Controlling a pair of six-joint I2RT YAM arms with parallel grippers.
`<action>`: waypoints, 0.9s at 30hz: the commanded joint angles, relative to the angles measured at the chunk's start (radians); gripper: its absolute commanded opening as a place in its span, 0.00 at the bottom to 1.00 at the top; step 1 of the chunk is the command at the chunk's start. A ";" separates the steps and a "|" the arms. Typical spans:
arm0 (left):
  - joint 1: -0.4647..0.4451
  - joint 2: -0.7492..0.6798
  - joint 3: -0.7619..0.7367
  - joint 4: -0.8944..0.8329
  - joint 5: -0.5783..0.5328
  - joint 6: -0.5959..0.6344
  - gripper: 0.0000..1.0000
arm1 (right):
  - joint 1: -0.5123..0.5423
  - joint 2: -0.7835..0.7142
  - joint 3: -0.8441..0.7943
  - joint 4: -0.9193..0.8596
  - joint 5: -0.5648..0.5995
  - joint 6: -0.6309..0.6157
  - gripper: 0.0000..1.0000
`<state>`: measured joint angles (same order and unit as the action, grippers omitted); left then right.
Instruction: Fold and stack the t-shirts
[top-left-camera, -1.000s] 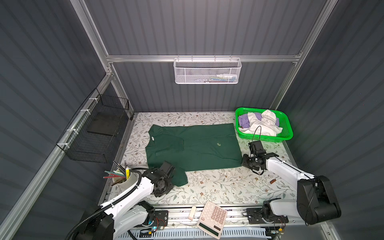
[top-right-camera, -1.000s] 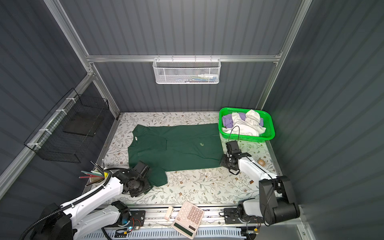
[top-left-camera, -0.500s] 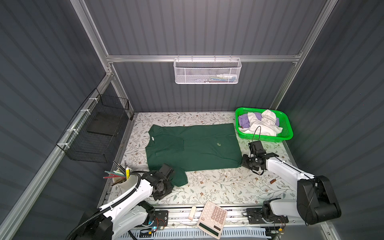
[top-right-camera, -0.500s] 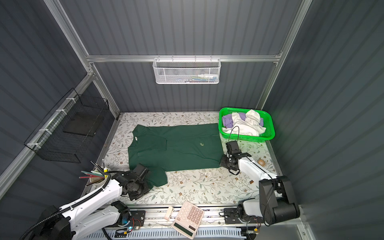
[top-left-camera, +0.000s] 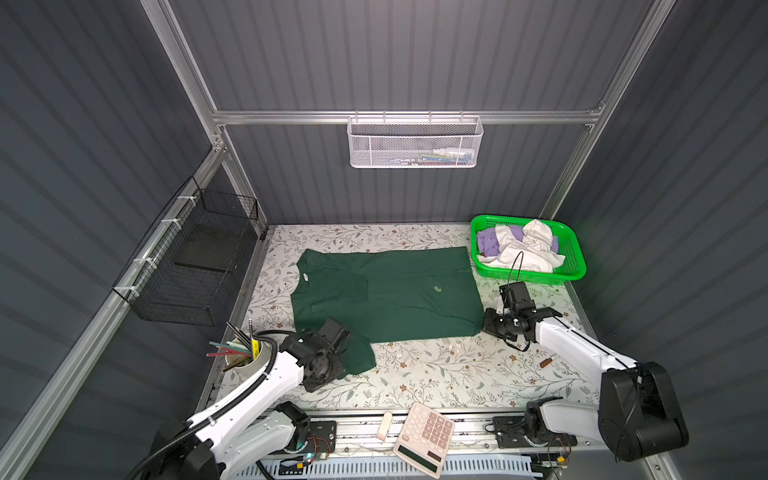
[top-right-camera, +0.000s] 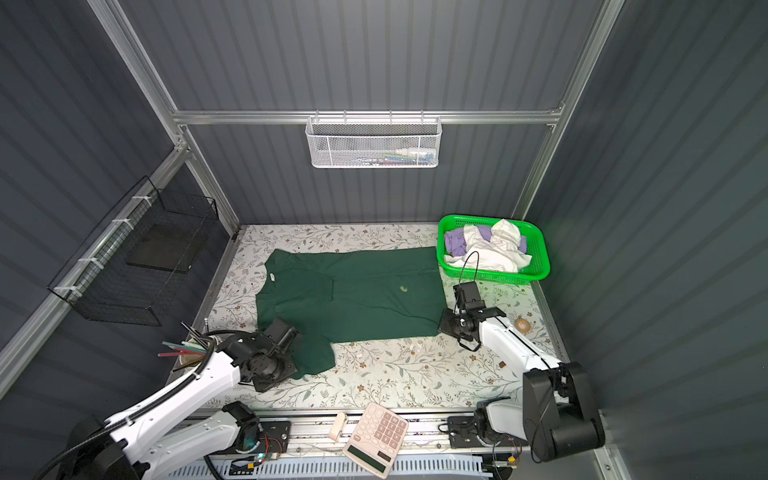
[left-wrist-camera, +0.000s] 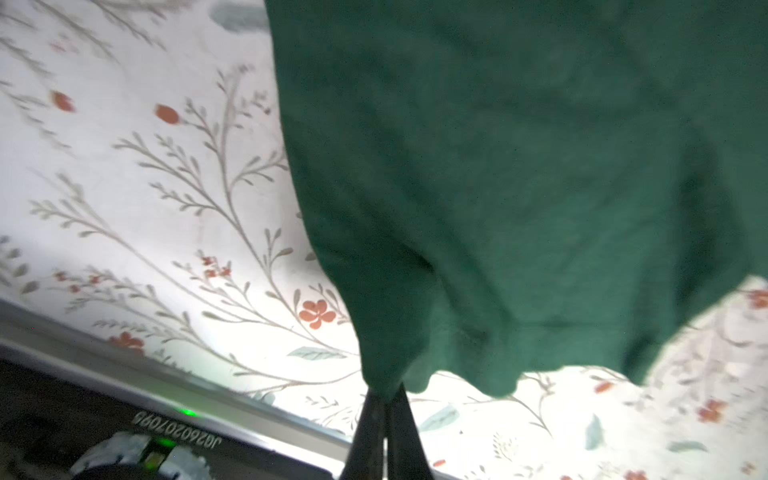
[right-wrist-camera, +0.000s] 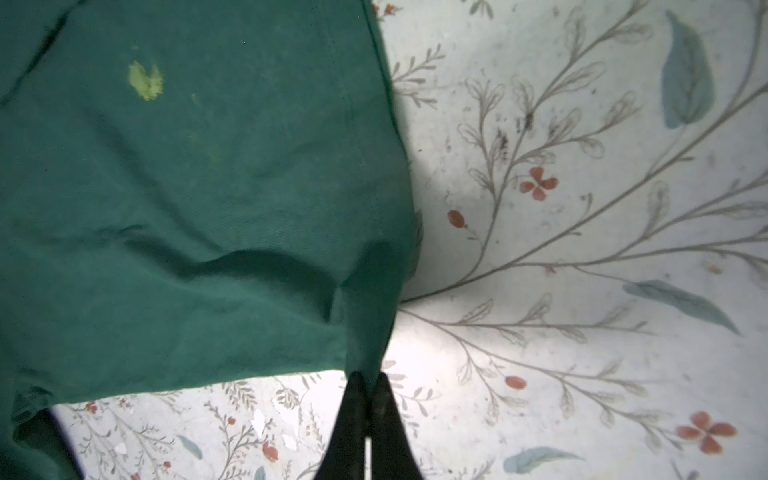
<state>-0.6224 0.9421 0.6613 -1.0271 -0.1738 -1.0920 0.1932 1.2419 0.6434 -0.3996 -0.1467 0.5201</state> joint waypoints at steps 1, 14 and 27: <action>-0.001 -0.069 0.068 -0.218 -0.090 -0.066 0.00 | 0.010 -0.073 -0.052 -0.046 -0.049 0.047 0.00; -0.001 -0.411 0.221 -0.570 -0.327 -0.269 0.00 | 0.099 -0.317 -0.102 -0.282 0.078 0.195 0.00; -0.002 -0.478 0.222 -0.482 -0.251 -0.129 0.00 | 0.263 -0.525 -0.126 -0.394 0.152 0.355 0.02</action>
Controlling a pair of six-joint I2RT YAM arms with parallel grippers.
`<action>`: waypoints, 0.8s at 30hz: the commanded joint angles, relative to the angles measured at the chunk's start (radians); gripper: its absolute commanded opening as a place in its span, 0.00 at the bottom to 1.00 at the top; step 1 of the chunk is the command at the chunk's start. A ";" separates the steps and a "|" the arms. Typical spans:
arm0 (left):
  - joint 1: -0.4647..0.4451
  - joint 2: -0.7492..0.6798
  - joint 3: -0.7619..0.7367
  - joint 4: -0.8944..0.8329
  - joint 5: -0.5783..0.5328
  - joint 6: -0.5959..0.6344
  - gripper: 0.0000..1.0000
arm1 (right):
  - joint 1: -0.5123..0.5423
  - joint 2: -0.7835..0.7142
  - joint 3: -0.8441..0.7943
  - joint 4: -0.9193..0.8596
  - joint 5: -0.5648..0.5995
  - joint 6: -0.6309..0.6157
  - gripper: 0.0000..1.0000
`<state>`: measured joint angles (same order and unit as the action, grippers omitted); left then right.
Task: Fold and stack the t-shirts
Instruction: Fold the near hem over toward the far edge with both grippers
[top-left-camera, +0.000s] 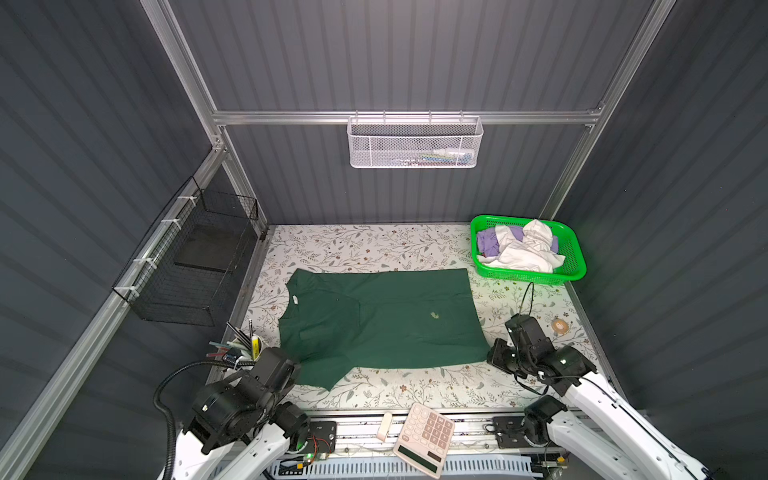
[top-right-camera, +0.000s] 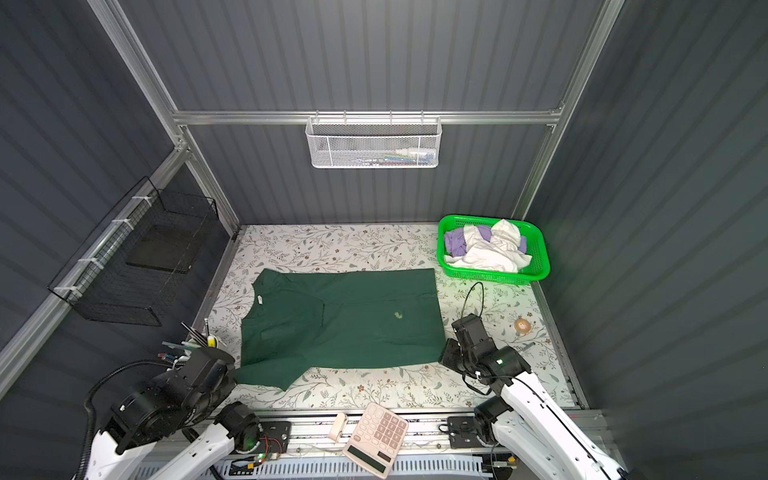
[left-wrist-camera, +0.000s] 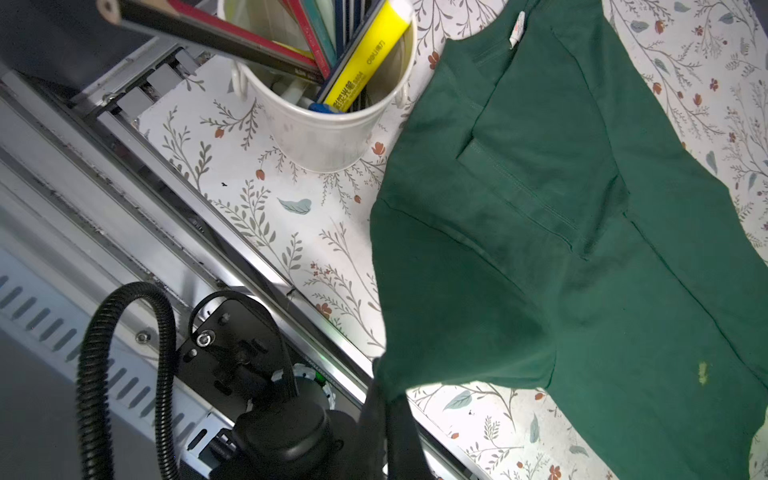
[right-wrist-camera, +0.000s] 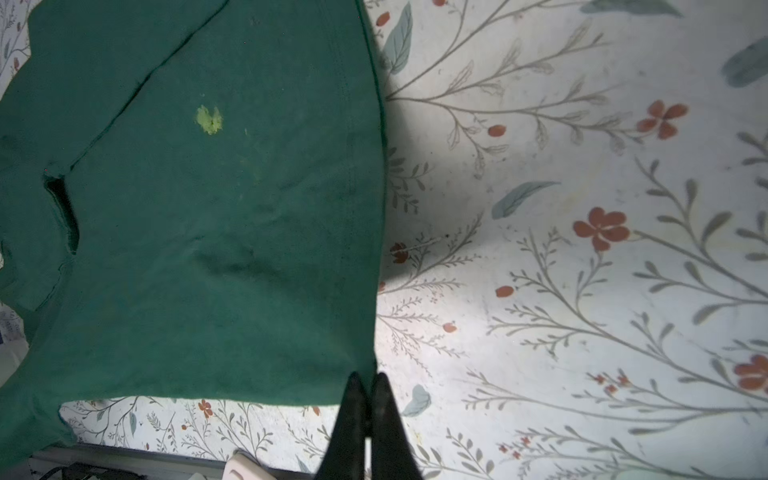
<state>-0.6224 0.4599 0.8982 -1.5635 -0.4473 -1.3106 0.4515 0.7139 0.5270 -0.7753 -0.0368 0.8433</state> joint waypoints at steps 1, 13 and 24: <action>-0.001 0.017 -0.029 0.105 0.046 0.130 0.00 | 0.004 0.008 -0.006 0.000 0.043 0.026 0.02; 0.000 0.400 0.078 0.342 -0.167 0.330 0.00 | -0.112 0.336 0.248 0.166 0.058 -0.145 0.01; 0.060 0.637 0.200 0.446 -0.437 0.391 0.00 | -0.152 0.667 0.400 0.273 0.049 -0.243 0.01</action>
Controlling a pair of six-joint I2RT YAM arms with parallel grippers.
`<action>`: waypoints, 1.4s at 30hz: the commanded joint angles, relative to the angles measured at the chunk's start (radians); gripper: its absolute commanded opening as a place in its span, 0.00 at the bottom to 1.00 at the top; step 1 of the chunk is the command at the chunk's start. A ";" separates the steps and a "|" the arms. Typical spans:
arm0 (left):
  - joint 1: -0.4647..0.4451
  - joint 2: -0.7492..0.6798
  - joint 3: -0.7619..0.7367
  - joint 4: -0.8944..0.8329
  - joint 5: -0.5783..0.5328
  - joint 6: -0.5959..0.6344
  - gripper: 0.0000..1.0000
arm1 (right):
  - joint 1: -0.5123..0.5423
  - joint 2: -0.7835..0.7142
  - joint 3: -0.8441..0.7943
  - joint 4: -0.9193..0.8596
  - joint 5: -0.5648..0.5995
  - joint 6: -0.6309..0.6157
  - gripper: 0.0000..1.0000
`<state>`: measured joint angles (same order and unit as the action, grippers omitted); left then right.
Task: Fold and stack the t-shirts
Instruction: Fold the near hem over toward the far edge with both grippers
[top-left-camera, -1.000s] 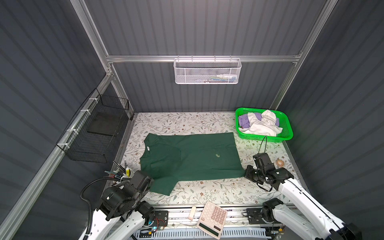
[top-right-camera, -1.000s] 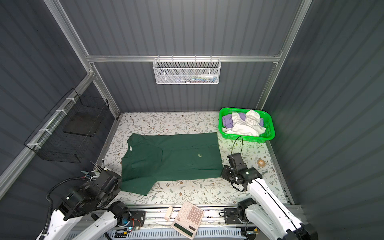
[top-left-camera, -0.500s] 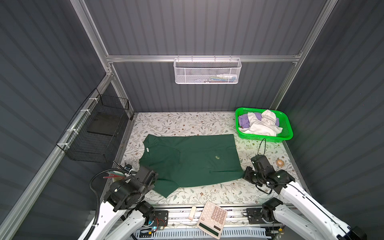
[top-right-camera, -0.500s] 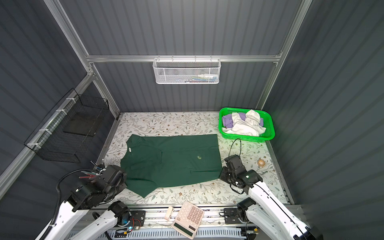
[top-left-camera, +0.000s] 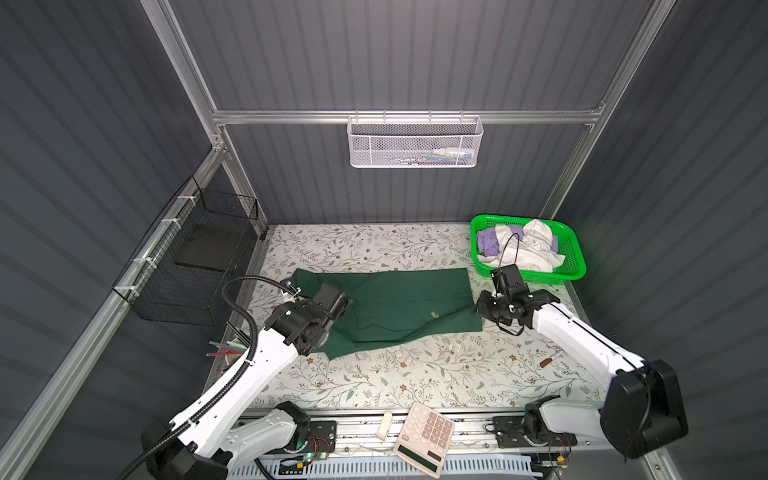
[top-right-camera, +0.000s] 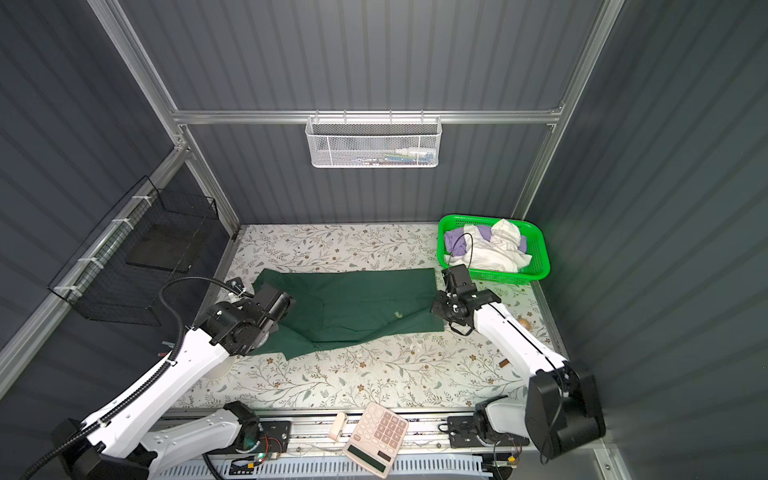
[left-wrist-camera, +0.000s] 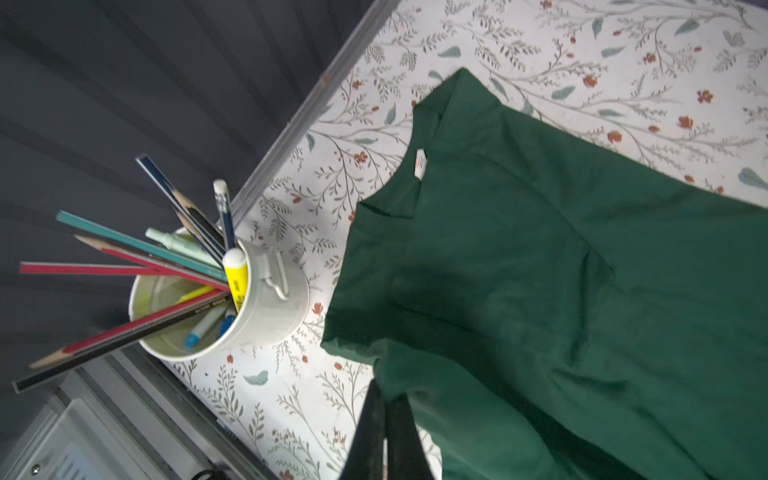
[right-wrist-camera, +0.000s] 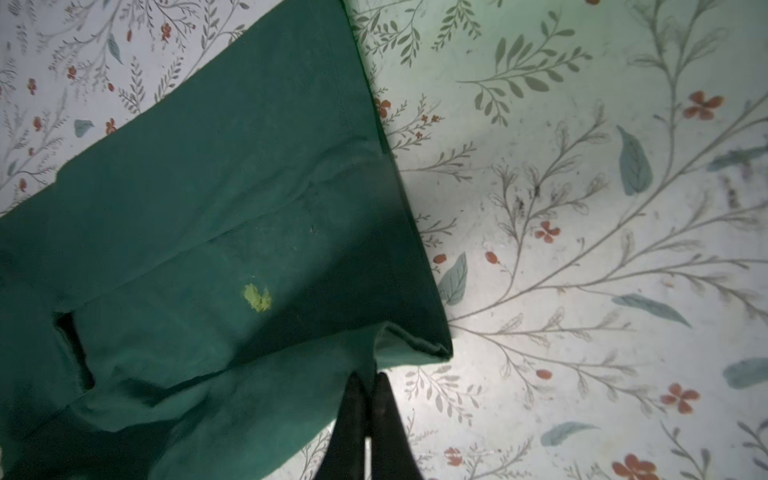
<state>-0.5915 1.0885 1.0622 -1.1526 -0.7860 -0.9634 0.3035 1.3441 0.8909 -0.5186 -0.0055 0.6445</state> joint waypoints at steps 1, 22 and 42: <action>0.054 0.013 0.031 0.066 -0.088 0.069 0.00 | -0.004 0.055 0.044 0.013 0.030 -0.043 0.01; 0.278 0.254 0.041 0.411 0.054 0.198 0.00 | -0.032 0.325 0.186 -0.002 0.133 -0.070 0.06; 0.374 0.425 0.051 0.633 0.191 0.315 0.48 | -0.018 0.291 0.191 0.025 0.114 -0.115 0.54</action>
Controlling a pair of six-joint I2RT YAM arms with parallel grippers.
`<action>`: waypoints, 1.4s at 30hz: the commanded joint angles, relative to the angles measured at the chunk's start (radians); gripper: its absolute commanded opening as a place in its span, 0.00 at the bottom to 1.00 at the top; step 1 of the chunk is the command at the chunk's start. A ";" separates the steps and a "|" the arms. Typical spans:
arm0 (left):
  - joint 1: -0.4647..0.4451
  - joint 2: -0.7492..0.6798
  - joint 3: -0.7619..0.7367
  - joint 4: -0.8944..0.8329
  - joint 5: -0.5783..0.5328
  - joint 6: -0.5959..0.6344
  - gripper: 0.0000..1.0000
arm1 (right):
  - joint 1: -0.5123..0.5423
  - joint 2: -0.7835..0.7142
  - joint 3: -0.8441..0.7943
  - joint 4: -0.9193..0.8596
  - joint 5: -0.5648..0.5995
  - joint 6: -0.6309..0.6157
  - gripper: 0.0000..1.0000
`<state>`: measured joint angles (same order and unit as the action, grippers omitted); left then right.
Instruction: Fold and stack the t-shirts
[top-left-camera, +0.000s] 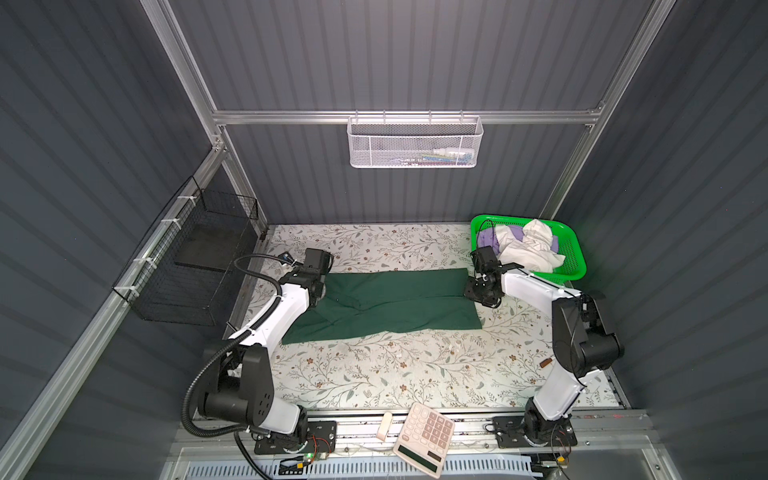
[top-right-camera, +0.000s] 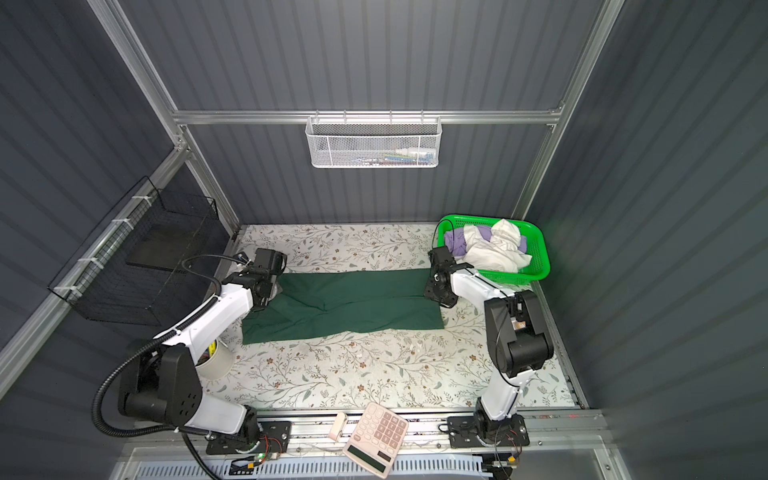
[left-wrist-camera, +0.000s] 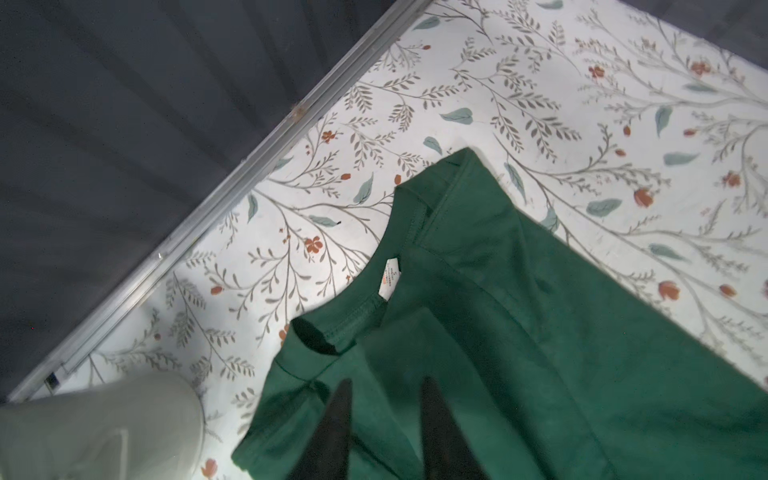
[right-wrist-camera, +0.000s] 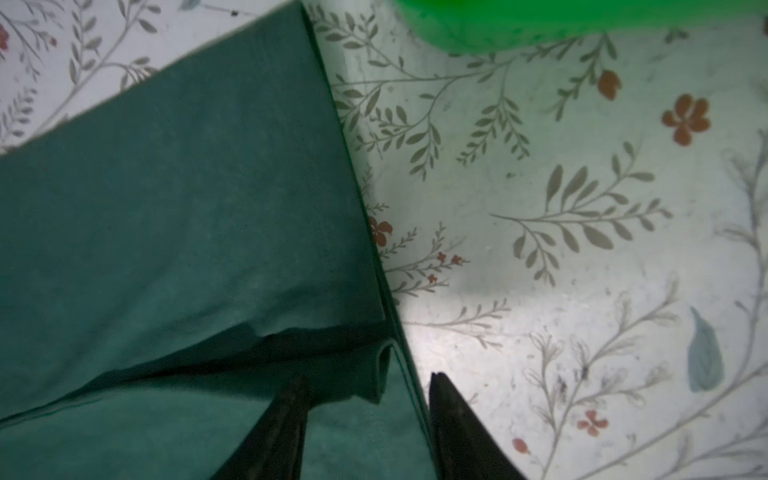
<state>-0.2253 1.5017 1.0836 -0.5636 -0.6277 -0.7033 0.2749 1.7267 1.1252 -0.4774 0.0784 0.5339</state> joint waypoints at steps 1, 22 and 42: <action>0.007 0.005 0.023 0.041 0.037 0.063 0.52 | 0.016 -0.134 -0.078 -0.025 0.039 0.002 0.56; -0.054 -0.056 -0.208 0.036 0.544 0.083 0.52 | 0.037 -0.168 -0.319 0.063 -0.026 0.049 0.47; -0.075 0.098 -0.128 0.084 0.520 0.074 0.32 | 0.037 -0.180 -0.327 0.055 -0.021 0.035 0.04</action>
<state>-0.2939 1.5867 0.9218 -0.4698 -0.1036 -0.6235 0.3111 1.5574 0.7990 -0.4042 0.0444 0.5724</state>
